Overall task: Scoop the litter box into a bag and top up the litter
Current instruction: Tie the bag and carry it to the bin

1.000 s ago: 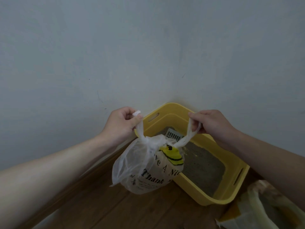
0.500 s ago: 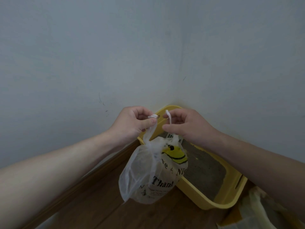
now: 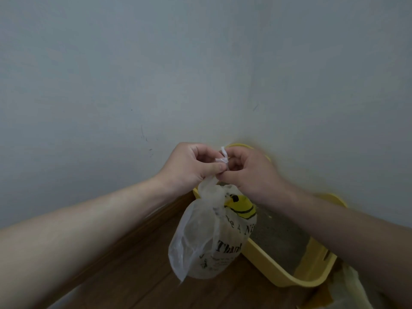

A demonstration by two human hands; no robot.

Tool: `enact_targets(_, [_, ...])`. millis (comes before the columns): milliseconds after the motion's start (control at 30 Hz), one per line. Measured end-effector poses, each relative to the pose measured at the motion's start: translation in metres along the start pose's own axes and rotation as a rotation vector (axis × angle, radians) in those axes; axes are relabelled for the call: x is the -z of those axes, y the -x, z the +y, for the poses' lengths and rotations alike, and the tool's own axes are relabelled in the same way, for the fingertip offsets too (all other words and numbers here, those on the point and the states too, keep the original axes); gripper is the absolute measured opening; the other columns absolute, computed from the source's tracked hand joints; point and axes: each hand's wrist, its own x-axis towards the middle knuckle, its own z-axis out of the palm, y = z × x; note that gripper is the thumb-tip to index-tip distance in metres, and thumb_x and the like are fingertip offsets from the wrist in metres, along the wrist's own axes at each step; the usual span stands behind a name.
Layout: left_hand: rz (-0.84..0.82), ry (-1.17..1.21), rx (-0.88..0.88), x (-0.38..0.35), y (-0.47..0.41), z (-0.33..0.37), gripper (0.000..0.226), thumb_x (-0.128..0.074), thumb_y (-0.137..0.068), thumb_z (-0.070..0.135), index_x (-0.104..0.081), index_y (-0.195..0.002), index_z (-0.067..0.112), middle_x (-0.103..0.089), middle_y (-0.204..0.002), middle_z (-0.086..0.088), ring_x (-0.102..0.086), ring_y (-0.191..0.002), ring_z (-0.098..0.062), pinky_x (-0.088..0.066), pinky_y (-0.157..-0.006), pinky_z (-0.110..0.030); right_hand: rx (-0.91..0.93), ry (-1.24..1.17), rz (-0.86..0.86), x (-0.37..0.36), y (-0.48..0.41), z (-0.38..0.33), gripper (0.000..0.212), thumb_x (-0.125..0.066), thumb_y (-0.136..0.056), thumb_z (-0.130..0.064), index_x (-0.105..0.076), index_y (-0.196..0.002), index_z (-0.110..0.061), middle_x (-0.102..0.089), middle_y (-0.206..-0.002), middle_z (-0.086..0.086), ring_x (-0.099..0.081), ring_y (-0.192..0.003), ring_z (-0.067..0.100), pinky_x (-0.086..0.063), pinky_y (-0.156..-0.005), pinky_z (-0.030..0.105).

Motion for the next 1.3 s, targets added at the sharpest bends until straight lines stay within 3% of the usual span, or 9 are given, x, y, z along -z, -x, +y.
enact_targets(133, [0.015,-0.103,-0.035,0.012,-0.001,-0.005,0.014,-0.080,-0.073,0.001,-0.073,-0.082,0.009,-0.068,-0.074,-0.007,-0.061,-0.067,-0.011,-0.051,-0.064,-0.020,-0.059,0.014,0.016,-0.002,-0.004,0.001,0.012,-0.073,-0.081,-0.009,-0.074,-0.088,-0.019,-0.071,-0.082,0.017,-0.060,-0.067,0.021,-0.054,-0.064,0.052])
enact_targets(233, [0.087,-0.289,-0.094,0.023,-0.001,-0.014,0.019,-0.080,-0.075,0.003,-0.071,-0.079,0.020,-0.062,-0.068,0.003,-0.054,-0.061,-0.008,-0.046,-0.058,-0.023,-0.144,0.085,0.026,-0.001,-0.009,0.002,0.006,-0.068,-0.083,-0.011,-0.074,-0.081,-0.011,-0.059,-0.065,0.011,-0.048,-0.052,0.011,-0.041,-0.047,0.030])
enact_targets(433, [0.259,-0.334,-0.031,0.033,0.006,-0.022,0.014,-0.076,-0.082,0.021,-0.065,-0.089,0.025,-0.062,-0.077,0.004,-0.056,-0.065,-0.008,-0.048,-0.061,-0.025,-0.256,0.144,0.039,-0.001,-0.019,-0.001,0.026,-0.067,-0.089,-0.021,-0.067,-0.080,0.004,-0.054,-0.058,0.004,-0.043,-0.042,0.004,-0.034,-0.038,0.014])
enact_targets(633, [-0.014,-0.401,0.206,0.033,0.044,-0.017,0.099,-0.078,-0.047,0.068,-0.040,-0.133,0.037,-0.049,-0.120,0.022,-0.051,-0.107,0.005,-0.045,-0.079,-0.013,-0.295,0.150,0.070,0.003,-0.034,-0.021,0.026,-0.069,-0.084,-0.024,-0.070,-0.072,0.000,-0.062,-0.057,0.006,-0.054,-0.055,0.018,-0.047,-0.060,0.035])
enact_targets(733, [-0.085,-0.389,0.237,0.042,0.052,-0.027,0.116,-0.083,-0.041,0.071,-0.032,-0.140,0.038,-0.045,-0.132,0.022,-0.048,-0.120,0.001,-0.048,-0.095,-0.020,-0.308,0.116,0.095,0.007,-0.046,-0.041,0.025,-0.068,-0.082,-0.017,-0.068,-0.071,0.005,-0.063,-0.057,0.009,-0.057,-0.055,0.018,-0.053,-0.064,0.039])
enact_targets(800, [-0.093,-0.338,0.227,0.048,0.054,-0.032,0.109,-0.090,-0.044,0.061,-0.037,-0.137,0.039,-0.050,-0.131,0.025,-0.051,-0.120,0.003,-0.048,-0.100,-0.027,-0.305,0.068,0.103,0.008,-0.052,-0.054,0.024,-0.067,-0.083,-0.013,-0.067,-0.079,0.011,-0.063,-0.061,0.016,-0.057,-0.048,0.012,-0.052,-0.060,0.033])
enact_targets(933, [-0.042,-0.274,0.177,0.054,0.053,-0.031,0.091,-0.095,-0.054,0.033,-0.045,-0.129,0.040,-0.060,-0.122,0.025,-0.056,-0.110,0.011,-0.048,-0.088,-0.014,-0.269,0.037,0.118,0.010,-0.058,-0.075,0.024,-0.066,-0.084,-0.011,-0.066,-0.083,0.014,-0.062,-0.064,0.019,-0.057,-0.047,0.009,-0.053,-0.060,0.029])
enact_targets(1067, [0.006,-0.291,0.140,0.058,0.040,-0.022,0.092,-0.094,-0.053,0.041,-0.044,-0.129,0.044,-0.060,-0.121,0.026,-0.057,-0.110,0.009,-0.051,-0.088,-0.020,-0.247,0.031,0.109,0.015,-0.065,-0.092,0.022,-0.067,-0.084,-0.013,-0.068,-0.081,0.009,-0.068,-0.074,0.027,-0.059,-0.057,0.015,-0.056,-0.068,0.036])
enact_targets(1300, [0.060,-0.345,0.115,0.049,0.019,0.003,0.077,-0.091,-0.057,0.041,-0.047,-0.120,0.047,-0.061,-0.114,0.023,-0.057,-0.105,0.007,-0.054,-0.079,-0.024,-0.283,0.026,0.139,0.038,-0.077,-0.119,0.022,-0.069,-0.082,-0.018,-0.068,-0.078,0.004,-0.066,-0.064,0.009,-0.058,-0.065,0.021,-0.052,-0.069,0.041])
